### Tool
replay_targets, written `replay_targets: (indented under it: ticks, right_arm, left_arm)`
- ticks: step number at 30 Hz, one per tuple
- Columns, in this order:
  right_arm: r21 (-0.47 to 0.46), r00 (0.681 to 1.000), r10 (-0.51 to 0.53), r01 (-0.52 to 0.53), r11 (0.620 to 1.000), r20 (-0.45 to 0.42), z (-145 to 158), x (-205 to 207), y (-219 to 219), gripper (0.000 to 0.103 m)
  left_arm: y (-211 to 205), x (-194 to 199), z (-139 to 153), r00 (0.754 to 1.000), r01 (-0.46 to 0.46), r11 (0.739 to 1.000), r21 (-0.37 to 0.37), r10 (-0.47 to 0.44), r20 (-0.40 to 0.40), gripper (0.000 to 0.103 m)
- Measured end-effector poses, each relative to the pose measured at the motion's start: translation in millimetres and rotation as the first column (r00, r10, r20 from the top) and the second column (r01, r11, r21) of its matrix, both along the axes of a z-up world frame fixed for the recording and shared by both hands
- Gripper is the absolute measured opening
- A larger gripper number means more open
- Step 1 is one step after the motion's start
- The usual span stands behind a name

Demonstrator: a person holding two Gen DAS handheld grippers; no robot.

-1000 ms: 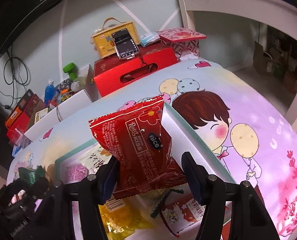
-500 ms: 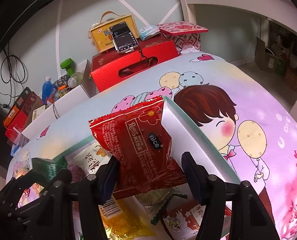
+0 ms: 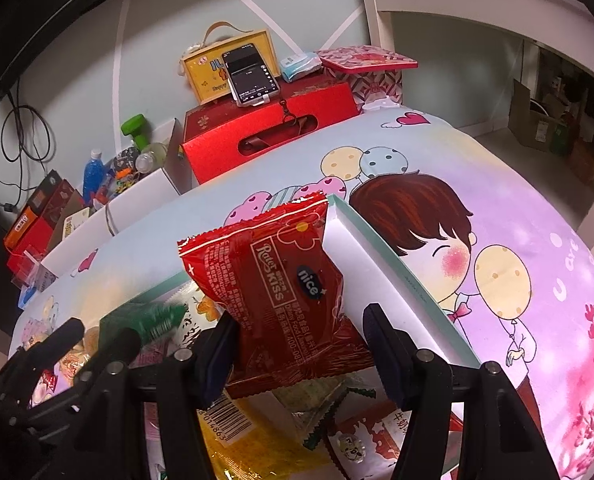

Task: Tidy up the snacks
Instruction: 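Open both tools over the tray to drop the green and red packets, then withdraw both open tools from the tray back toward the snack pile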

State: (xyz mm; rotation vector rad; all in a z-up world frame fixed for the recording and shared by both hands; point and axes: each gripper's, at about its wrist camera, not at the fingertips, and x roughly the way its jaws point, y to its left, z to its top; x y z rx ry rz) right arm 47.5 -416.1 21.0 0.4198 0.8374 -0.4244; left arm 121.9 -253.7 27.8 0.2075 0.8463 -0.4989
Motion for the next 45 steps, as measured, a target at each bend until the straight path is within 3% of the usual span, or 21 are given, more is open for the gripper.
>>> replay_targets:
  ticks: [4, 9, 10, 11, 14, 25, 33, 45]
  right_arm:
    - [-0.006, 1.0, -0.003, 0.003, 1.0, -0.005, -1, 1, 0, 0.068]
    - [-0.024, 1.0, -0.014, 0.014, 1.0, -0.011, -2, 1, -1, 0.089]
    - [-0.026, 1.0, -0.015, 0.015, 1.0, -0.012, -1, 1, -1, 0.09]
    - [-0.026, 1.0, -0.016, 0.015, 1.0, -0.014, -2, 0, -1, 0.092]
    - [-0.023, 1.0, -0.016, 0.016, 1.0, -0.02, -4, 1, -2, 0.103]
    - [-0.04, 1.0, 0.008, -0.009, 0.999, -0.014, -4, 2, 3, 0.103]
    - [-0.123, 0.999, 0.037, -0.041, 0.992, -0.035, 0, 5, 14, 0.103]
    - [-0.146, 0.992, 0.122, -0.118, 0.982, 0.021, 21, 5, 44, 0.103]
  left_arm:
    - [10, 6, 2, 0.999, -0.044, 0.999, -0.005, 0.044, -0.002, 0.075]
    - [22, 11, 4, 0.996, -0.09, 0.996, -0.011, 0.09, -0.008, 0.076]
    - [24, 13, 4, 0.995, -0.1, 0.995, -0.012, 0.1, -0.011, 0.078]
    - [25, 13, 4, 0.994, -0.108, 0.994, -0.012, 0.108, -0.013, 0.09]
    - [30, 15, 4, 0.992, -0.129, 0.992, -0.013, 0.128, -0.015, 0.094]
    - [41, 21, 1, 0.984, -0.179, 0.984, -0.014, 0.179, -0.027, 0.095]
    - [48, 19, 6, 0.984, -0.179, 0.984, -0.01, 0.179, -0.011, 0.095]
    - [88, 14, 18, 0.973, -0.229, 0.972, -0.059, 0.229, -0.008, 0.095]
